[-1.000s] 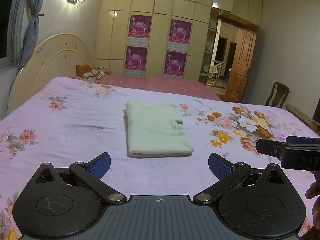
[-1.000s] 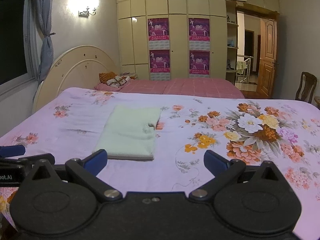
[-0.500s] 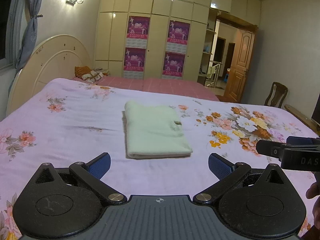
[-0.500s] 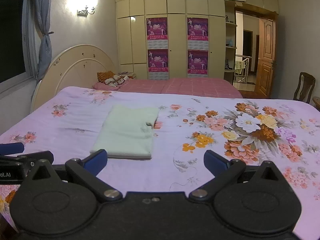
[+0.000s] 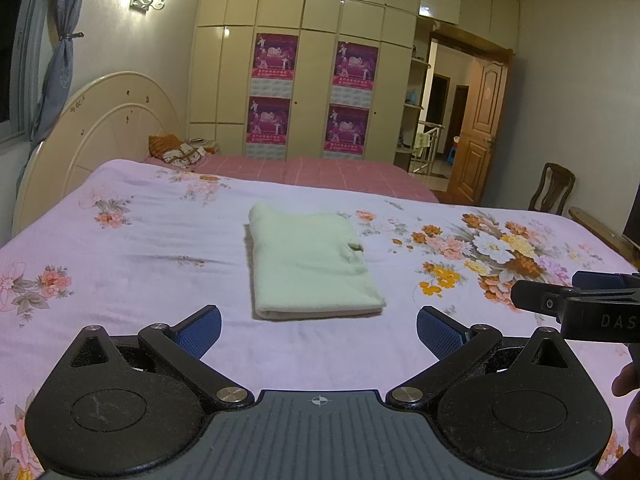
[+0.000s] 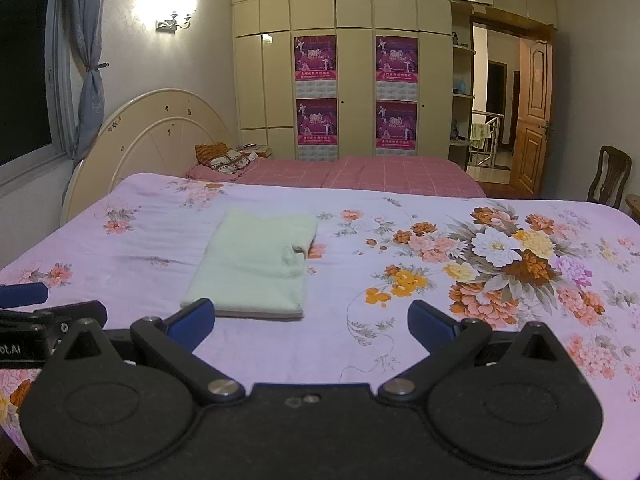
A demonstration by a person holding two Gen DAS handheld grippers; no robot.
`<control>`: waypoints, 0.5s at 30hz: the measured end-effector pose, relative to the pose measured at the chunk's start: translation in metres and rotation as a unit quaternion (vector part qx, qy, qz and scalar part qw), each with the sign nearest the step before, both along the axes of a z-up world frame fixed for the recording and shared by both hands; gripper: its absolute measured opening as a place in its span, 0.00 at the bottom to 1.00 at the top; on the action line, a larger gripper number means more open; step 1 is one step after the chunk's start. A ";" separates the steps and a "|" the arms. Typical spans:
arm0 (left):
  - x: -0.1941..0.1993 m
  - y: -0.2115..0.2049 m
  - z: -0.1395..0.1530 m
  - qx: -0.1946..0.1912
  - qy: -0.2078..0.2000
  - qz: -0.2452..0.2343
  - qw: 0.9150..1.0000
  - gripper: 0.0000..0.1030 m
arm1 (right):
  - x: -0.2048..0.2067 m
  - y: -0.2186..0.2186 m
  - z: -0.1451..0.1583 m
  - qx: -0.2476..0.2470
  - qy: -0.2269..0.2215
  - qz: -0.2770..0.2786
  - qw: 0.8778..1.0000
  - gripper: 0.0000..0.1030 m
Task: Fold small clothes
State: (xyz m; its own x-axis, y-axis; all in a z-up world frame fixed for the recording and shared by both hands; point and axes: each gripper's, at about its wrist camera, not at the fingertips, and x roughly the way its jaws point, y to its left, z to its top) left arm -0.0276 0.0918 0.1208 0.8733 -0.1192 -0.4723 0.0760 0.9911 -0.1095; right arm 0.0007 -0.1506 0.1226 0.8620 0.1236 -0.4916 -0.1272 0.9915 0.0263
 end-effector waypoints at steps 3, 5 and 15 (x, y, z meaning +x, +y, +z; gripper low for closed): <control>0.000 0.000 0.000 0.001 0.000 0.001 1.000 1.00 | 0.000 0.001 0.000 -0.001 0.000 0.000 1.000 0.99; 0.000 0.001 0.000 0.002 -0.003 0.001 1.000 1.00 | 0.000 0.001 -0.001 0.000 0.001 0.000 1.000 0.99; 0.004 0.007 -0.002 0.017 -0.003 -0.010 1.000 1.00 | 0.003 -0.002 -0.004 -0.003 0.005 0.005 1.000 0.99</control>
State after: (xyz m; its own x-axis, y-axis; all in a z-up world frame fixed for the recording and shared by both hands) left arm -0.0238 0.0983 0.1188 0.8737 -0.1214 -0.4711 0.0974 0.9924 -0.0752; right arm 0.0032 -0.1526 0.1190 0.8559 0.1280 -0.5011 -0.1359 0.9905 0.0209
